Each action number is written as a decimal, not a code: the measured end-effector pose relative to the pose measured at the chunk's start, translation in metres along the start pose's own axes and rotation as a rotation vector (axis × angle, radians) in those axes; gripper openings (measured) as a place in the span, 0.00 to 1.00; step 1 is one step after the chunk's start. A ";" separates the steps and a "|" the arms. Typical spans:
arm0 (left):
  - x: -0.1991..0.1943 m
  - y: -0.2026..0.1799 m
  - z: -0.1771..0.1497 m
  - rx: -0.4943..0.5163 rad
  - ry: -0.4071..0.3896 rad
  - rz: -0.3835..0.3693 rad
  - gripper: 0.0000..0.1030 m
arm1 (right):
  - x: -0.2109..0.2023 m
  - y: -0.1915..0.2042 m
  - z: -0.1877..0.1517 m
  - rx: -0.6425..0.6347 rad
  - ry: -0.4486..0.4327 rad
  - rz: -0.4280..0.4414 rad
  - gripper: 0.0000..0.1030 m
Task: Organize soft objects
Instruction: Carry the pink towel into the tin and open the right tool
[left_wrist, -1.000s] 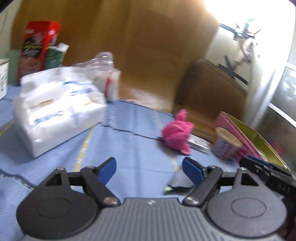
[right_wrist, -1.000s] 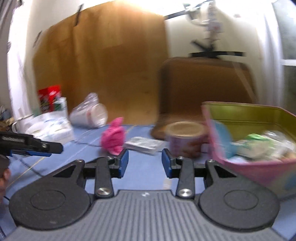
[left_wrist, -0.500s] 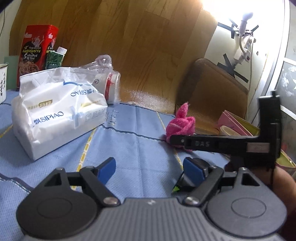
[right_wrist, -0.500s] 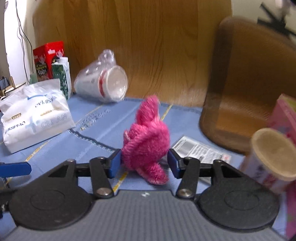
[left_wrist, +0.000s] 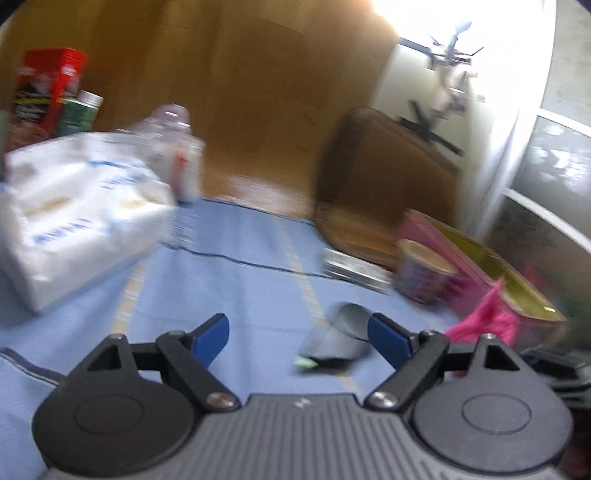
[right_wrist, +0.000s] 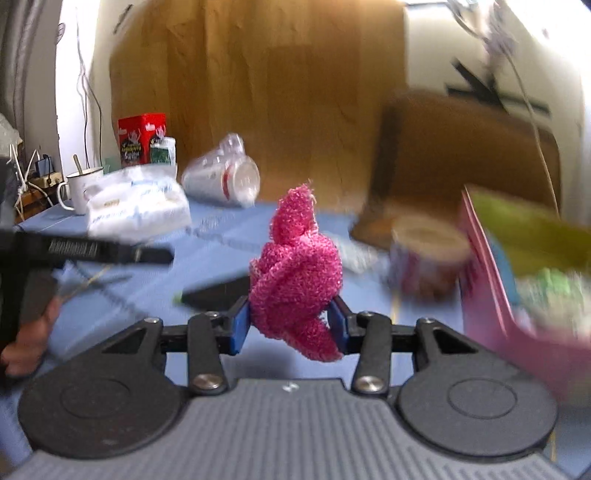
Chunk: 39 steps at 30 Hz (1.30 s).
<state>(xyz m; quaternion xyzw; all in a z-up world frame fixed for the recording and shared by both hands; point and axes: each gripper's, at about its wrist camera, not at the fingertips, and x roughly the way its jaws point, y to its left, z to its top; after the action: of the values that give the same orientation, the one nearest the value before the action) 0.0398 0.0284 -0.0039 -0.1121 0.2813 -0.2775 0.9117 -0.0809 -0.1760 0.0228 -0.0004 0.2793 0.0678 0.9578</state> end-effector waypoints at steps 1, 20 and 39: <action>0.000 -0.009 -0.001 0.009 0.008 -0.035 0.83 | -0.006 -0.005 -0.008 0.033 0.015 -0.002 0.47; 0.060 -0.139 -0.005 0.237 0.231 -0.272 0.49 | -0.027 -0.016 -0.041 0.031 -0.055 -0.037 0.10; 0.143 -0.229 0.044 0.312 0.168 -0.294 0.71 | -0.032 -0.130 -0.002 0.160 -0.301 -0.434 0.50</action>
<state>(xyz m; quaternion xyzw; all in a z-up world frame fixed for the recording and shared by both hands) 0.0620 -0.2391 0.0505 0.0139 0.2904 -0.4561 0.8411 -0.0916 -0.3086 0.0330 0.0254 0.1314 -0.1622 0.9776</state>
